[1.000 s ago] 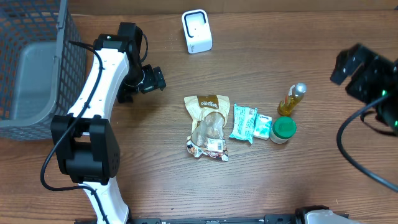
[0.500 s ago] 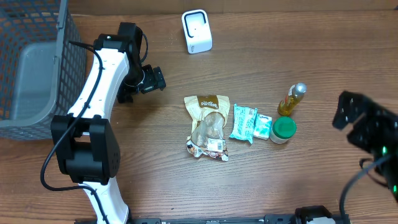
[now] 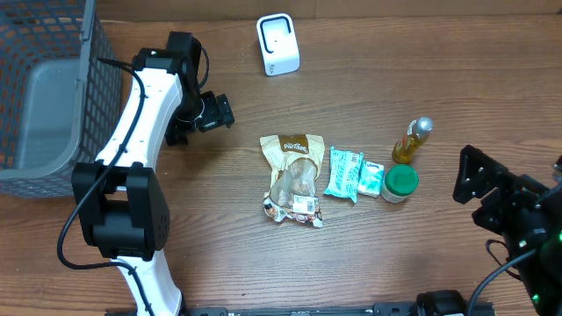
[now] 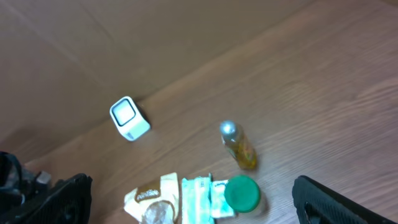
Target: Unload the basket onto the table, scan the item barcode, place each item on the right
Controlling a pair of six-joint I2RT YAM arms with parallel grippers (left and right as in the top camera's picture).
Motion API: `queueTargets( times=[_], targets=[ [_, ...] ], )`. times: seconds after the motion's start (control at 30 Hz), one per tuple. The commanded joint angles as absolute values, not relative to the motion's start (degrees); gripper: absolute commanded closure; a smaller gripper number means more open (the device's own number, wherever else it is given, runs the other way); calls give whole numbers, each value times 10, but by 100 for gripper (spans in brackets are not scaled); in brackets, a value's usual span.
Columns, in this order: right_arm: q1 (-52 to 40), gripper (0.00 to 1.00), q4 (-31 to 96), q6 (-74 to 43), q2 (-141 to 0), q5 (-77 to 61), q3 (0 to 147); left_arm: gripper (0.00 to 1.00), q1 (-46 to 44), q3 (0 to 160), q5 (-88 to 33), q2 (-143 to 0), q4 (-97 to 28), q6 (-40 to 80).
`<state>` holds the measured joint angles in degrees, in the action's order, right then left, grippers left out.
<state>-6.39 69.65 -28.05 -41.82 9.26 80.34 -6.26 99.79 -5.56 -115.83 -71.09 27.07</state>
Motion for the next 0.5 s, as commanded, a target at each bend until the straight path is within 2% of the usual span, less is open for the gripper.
queueTargets(
  times=[0.0, 0.47],
  targets=[
    [-64, 0, 655, -286, -391, 75, 752, 0, -61, 1010, -54, -1140, -711, 272],
    [-64, 0, 409, -286, -298, 36, 534, 0, -61, 1010, -54, -1140, -711, 272]
  ],
)
